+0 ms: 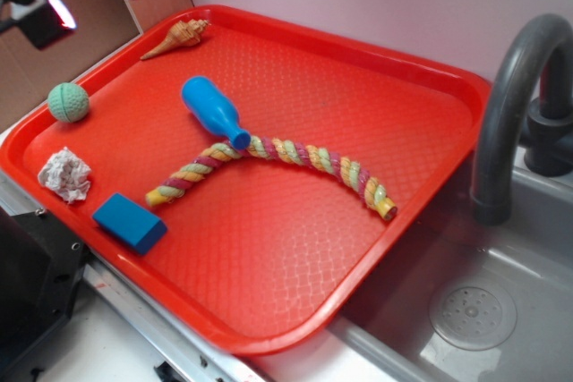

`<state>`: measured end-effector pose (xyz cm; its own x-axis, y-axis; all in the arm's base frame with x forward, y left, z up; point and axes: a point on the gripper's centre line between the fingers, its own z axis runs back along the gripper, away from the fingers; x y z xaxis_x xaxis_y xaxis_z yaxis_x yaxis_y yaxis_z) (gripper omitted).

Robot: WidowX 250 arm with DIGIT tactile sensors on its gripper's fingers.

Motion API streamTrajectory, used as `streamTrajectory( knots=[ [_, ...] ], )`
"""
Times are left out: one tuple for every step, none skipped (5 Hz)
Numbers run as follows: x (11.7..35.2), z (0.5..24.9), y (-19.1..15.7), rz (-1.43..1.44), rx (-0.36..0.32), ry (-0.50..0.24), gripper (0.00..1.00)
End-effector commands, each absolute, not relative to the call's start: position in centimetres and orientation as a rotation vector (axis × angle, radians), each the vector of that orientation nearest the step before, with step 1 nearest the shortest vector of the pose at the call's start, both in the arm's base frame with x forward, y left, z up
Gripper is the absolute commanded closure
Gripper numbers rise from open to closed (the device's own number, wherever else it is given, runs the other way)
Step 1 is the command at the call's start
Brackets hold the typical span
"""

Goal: Grab the blue bottle.

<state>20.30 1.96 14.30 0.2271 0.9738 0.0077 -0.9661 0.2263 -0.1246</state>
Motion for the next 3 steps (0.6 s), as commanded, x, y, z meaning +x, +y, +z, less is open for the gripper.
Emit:
streamTrajectory(
  knots=[
    [23.0,10.1,2.4,1.403,-0.056,-0.145,0.0],
    [24.1,7.7,2.4,1.408,-0.029,-0.168,0.0],
    [24.7,5.7,2.0,1.356,-0.007,-0.173,0.0]
  ],
)
